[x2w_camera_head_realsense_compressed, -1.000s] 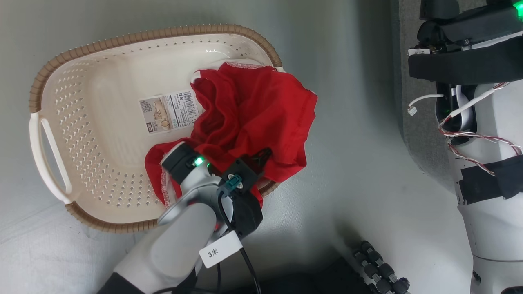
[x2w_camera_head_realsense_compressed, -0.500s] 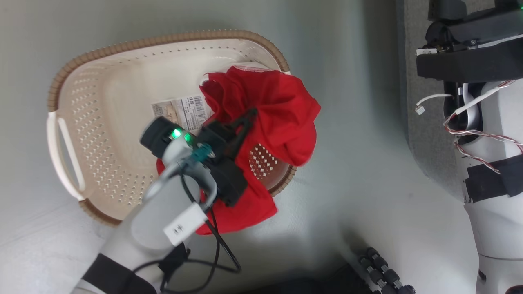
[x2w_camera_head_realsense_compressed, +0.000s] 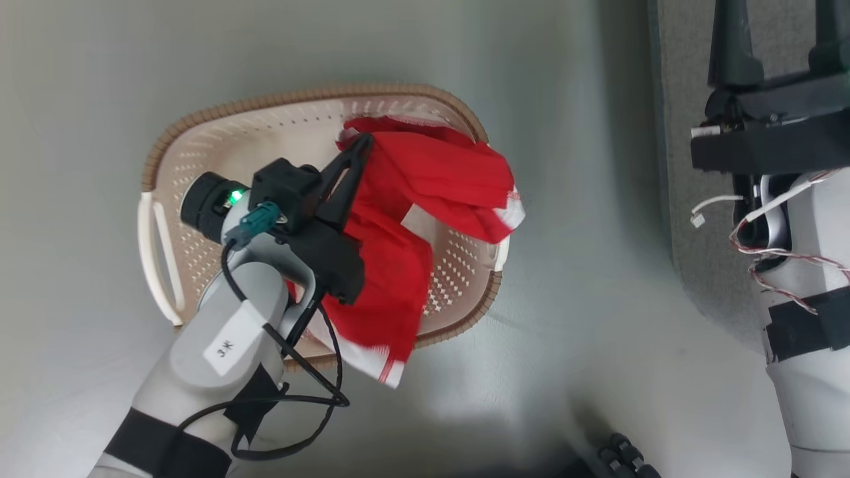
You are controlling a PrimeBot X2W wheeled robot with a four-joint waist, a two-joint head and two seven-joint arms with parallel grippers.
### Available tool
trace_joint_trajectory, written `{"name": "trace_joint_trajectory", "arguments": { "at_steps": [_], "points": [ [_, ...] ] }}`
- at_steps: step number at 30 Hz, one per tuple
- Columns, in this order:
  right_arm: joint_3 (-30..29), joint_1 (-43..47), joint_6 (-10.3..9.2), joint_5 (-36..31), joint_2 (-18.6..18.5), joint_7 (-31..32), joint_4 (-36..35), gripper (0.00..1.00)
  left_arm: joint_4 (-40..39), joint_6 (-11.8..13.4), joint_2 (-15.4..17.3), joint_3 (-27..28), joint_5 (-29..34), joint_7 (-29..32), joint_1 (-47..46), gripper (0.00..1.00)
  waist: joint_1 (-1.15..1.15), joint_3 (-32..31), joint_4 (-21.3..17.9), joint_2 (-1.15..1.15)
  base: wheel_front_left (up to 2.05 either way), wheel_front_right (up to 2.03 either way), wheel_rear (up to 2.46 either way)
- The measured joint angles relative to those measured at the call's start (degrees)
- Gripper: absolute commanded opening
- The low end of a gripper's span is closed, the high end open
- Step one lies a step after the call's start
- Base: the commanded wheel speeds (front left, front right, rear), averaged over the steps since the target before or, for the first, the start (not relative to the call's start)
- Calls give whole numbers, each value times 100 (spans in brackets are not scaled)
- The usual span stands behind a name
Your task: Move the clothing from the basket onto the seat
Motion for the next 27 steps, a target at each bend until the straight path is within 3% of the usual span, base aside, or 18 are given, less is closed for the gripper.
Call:
{"name": "trace_joint_trajectory", "arguments": {
  "at_steps": [17, 27],
  "points": [
    [7, 724, 0, -43, 13, 0, 178, 100, -806, 0, 162, 339, -57, 0, 877, 0, 0, -942, 173, 0, 0, 0, 0],
    [73, 1238, 0, -41, 204, 1, 375, 100, -1541, 13, 324, 716, -56, 0, 1667, 0, -1, -1685, 182, 0, 0, 0, 0]
  ]
}}
